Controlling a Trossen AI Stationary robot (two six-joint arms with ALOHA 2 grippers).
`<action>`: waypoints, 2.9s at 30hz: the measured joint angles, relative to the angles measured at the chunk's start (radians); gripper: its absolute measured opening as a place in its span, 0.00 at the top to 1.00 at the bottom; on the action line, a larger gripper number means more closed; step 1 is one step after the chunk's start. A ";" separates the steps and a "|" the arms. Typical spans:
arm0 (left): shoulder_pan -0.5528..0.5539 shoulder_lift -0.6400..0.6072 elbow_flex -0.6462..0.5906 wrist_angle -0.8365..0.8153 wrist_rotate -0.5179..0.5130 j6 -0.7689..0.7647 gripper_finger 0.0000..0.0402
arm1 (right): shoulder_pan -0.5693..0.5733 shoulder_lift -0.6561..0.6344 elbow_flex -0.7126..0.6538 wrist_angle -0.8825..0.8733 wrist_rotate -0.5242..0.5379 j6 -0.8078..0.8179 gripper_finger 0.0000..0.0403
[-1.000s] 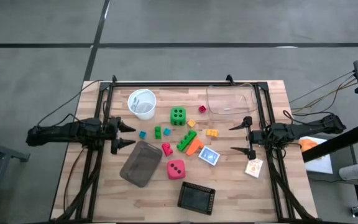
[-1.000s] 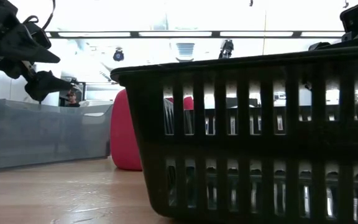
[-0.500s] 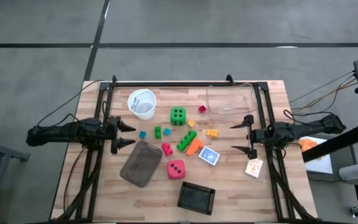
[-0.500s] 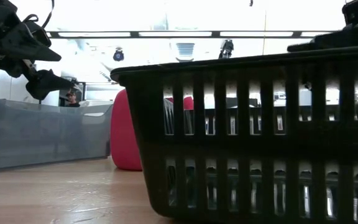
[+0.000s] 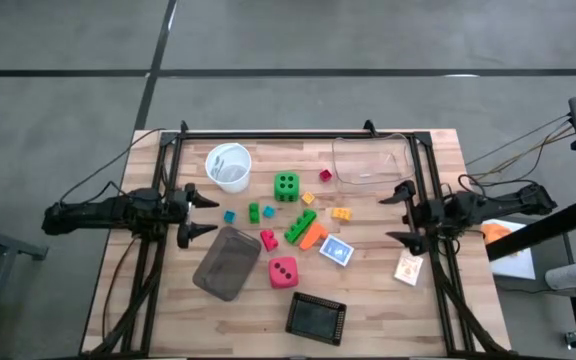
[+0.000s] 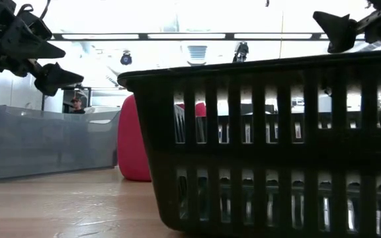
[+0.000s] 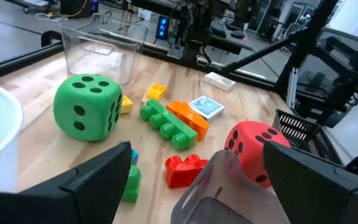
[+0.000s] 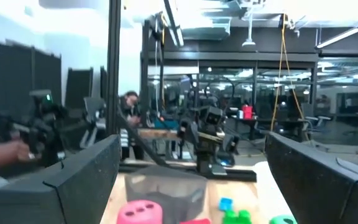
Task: Pick & Place Toys
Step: Put the yellow deck of cards into the black bin
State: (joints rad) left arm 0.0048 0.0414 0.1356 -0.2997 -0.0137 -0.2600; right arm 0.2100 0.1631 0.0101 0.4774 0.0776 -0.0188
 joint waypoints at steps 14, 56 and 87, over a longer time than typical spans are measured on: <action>0.001 0.016 -0.051 0.071 -0.029 0.033 0.10 | -0.002 0.176 0.075 -0.125 0.075 0.121 0.05; 0.001 0.021 -0.074 0.156 -0.039 0.122 0.10 | 0.303 1.275 0.938 -1.644 -0.107 0.730 0.65; 0.001 0.021 -0.075 0.169 -0.039 0.121 0.10 | 0.338 1.413 0.795 -1.263 -0.153 0.723 0.95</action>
State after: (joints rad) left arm 0.0059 0.0628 0.0605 -0.1306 -0.0529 -0.1387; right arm 0.5479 1.5758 0.8055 -0.7853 -0.0751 0.7041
